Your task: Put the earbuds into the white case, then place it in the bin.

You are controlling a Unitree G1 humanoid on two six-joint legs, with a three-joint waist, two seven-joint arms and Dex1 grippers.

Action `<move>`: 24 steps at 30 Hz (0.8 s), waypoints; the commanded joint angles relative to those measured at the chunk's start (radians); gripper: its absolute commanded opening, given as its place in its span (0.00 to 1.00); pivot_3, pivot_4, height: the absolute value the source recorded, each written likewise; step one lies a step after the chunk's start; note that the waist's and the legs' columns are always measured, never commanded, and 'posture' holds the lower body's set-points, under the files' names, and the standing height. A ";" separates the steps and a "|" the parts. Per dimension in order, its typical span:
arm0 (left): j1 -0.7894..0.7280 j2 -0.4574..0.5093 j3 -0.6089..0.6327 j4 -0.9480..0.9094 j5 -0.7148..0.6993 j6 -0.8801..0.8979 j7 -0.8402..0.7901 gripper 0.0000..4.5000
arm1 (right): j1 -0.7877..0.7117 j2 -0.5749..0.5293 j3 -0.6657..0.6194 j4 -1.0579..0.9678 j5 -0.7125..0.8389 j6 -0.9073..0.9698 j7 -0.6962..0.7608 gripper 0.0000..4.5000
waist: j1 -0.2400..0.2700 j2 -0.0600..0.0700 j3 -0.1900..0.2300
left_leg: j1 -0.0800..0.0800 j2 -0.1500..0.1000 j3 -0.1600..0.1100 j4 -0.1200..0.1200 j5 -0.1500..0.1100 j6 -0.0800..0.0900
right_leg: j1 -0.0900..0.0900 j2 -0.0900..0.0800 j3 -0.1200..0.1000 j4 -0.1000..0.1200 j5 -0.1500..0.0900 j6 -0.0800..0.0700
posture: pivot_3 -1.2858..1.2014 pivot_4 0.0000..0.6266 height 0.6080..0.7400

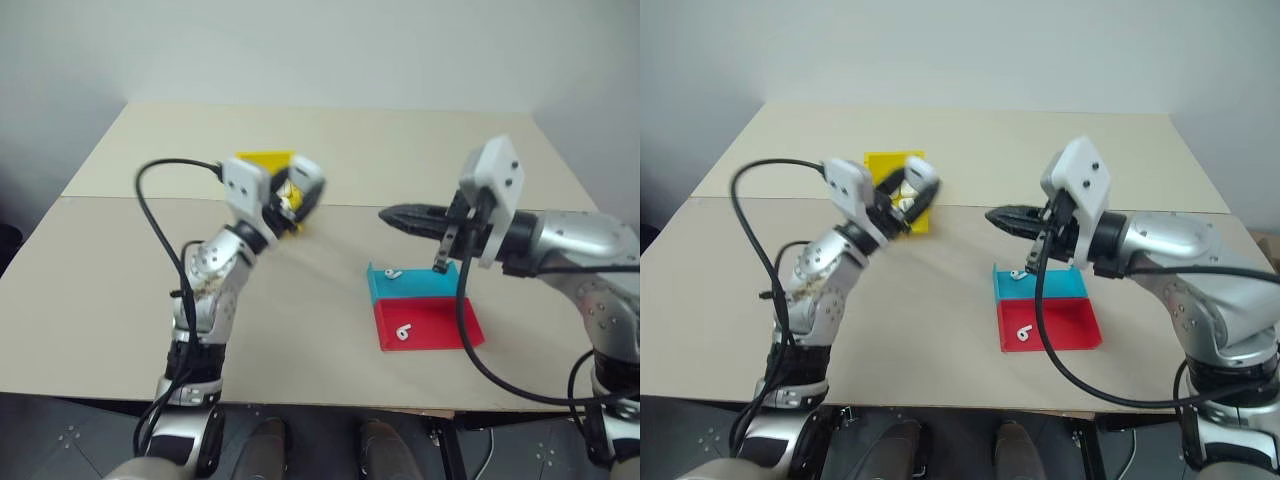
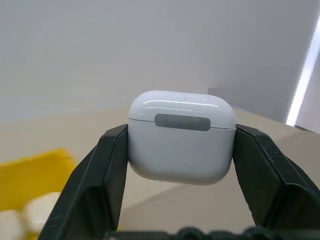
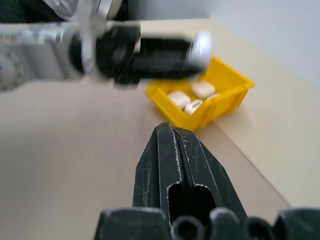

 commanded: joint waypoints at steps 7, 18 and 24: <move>-0.168 0.013 0.059 0.376 0.147 -0.063 0.241 0.63 | 0.028 0.065 0.022 -0.079 -0.027 -0.036 -0.066 0.01 | -0.004 0.000 0.000 | 0.000 -0.001 0.000 -0.001 0.000 0.000 | -0.001 0.001 0.000 0.001 0.000 0.000 | 0.52 0.24 1.00; -0.313 0.016 0.031 0.655 0.185 -0.260 0.189 0.63 | 0.039 0.098 0.026 -0.098 -0.026 -0.048 -0.060 0.01 | 0.003 0.000 0.000 | -0.001 -0.001 0.000 -0.001 0.000 0.000 | -0.001 0.000 -0.001 -0.001 0.000 0.000 | 0.52 0.24 1.00; -0.329 0.029 -0.007 0.720 0.225 -0.234 0.184 0.71 | 0.039 0.106 0.036 -0.095 -0.039 -0.056 -0.062 0.00 | 0.001 0.000 0.000 | 0.000 -0.001 0.000 -0.001 0.000 -0.001 | -0.001 0.000 0.000 0.001 0.001 0.000 | 0.52 0.24 1.00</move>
